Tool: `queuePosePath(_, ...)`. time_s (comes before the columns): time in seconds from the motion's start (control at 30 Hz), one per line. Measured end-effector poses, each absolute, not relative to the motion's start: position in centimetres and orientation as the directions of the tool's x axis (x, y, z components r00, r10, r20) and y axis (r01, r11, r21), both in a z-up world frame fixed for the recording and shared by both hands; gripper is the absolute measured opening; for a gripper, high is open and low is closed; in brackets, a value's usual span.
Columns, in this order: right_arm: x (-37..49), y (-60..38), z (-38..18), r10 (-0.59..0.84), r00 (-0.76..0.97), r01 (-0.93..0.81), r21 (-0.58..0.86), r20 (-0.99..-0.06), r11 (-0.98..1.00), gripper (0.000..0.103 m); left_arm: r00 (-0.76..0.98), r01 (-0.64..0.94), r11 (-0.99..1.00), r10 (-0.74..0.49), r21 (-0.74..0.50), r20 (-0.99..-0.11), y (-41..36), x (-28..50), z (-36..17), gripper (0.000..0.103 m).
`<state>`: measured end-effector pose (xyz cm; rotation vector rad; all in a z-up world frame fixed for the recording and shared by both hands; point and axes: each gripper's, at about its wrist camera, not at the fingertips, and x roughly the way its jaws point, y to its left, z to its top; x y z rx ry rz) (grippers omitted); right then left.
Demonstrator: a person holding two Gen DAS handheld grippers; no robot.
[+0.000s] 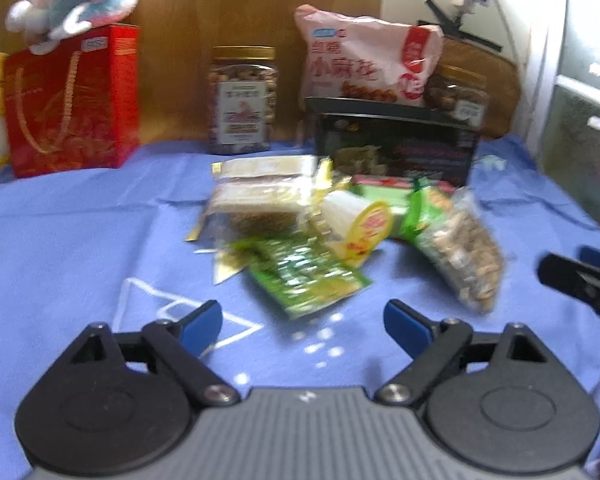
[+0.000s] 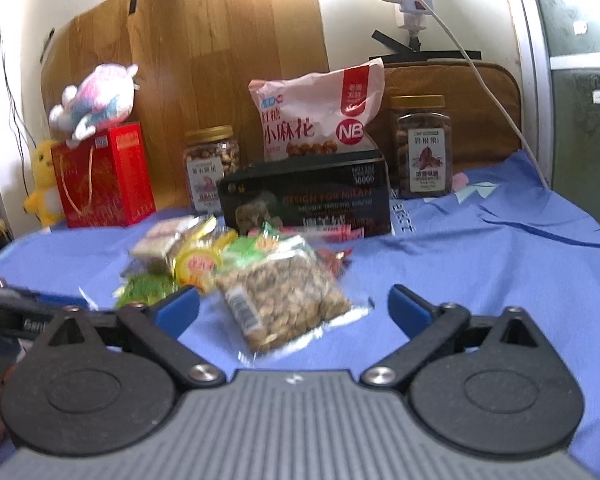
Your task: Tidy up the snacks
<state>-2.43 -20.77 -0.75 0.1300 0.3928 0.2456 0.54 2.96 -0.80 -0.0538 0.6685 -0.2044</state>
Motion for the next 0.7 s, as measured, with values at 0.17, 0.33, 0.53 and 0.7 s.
queuePosePath(0.17, 1.5, -24.5, 0.1, 0.326, 0.857, -0.204, 0.320, -0.398, 0.925, 0.077, 0.705, 0.269, 0.934, -0.356, -0.234, -0.613, 1.7, 2.0, 0.0, 0.077)
queuePosePath(0.33, 5.3, -26.7, -0.8, 0.387, 0.810, -0.211, 0.396, -0.440, 0.894, 0.069, 0.639, 0.316, 0.895, -0.447, -0.316, -0.626, -0.4, 4.2, -0.1, 0.070)
queuePosePath(0.53, 8.0, -27.2, -2.3, 0.458, 0.739, -0.241, 0.442, -0.493, 0.864, 0.062, 0.587, 0.327, 0.880, -0.476, -0.346, -0.655, -2.5, 6.0, -1.0, 0.055)
queuePosePath(0.7, 7.2, -27.3, -3.5, 0.534, 0.667, -0.272, 0.497, -0.520, 0.824, 0.043, 0.562, 0.347, 0.862, -0.506, -0.369, -0.654, -2.9, 5.9, -1.3, 0.030)
